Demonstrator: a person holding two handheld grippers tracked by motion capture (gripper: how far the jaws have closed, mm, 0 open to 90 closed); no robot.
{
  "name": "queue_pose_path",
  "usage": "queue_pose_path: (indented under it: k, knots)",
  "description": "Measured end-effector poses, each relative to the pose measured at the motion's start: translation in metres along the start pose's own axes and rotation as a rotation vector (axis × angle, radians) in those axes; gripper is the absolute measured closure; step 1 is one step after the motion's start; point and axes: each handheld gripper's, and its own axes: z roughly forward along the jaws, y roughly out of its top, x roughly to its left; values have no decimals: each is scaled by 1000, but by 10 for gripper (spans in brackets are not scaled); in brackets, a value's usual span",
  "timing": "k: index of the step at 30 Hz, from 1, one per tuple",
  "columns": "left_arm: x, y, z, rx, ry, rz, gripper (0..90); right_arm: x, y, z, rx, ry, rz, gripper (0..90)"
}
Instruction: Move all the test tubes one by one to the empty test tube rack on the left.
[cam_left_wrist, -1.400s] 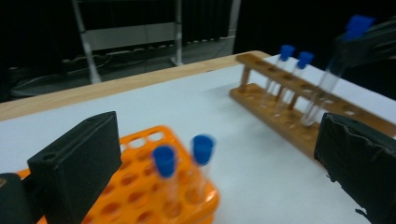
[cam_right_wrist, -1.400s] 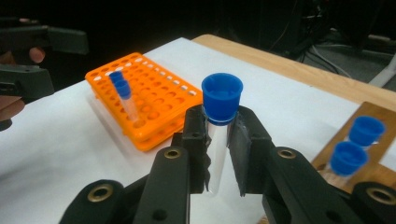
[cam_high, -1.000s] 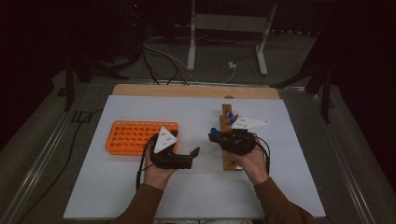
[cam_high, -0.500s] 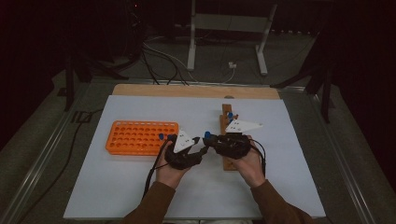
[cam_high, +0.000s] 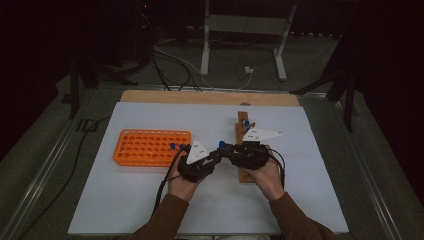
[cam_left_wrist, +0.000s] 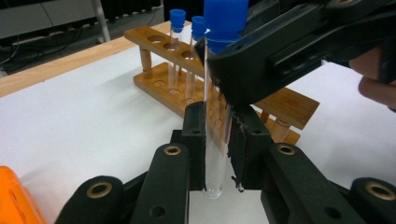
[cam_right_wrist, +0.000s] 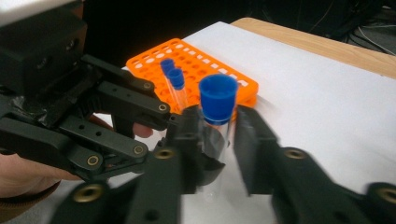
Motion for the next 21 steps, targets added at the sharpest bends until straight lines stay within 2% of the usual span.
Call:
queue_pose_path:
  k: [8,12,14,21]
  knots:
    - [11,-9,-11,1,26,-29,785,-13,3,-15,-68,12,35,414]
    - [18,-13,-20,-3,40,-37,785,-17,3,-19,-78,-30,33,243]
    - [22,-15,-25,-7,35,-44,785,-19,3,-19,-71,-57,28,161]
    - [32,-19,-43,-24,40,-58,784,-22,3,-20,-79,-103,20,27]
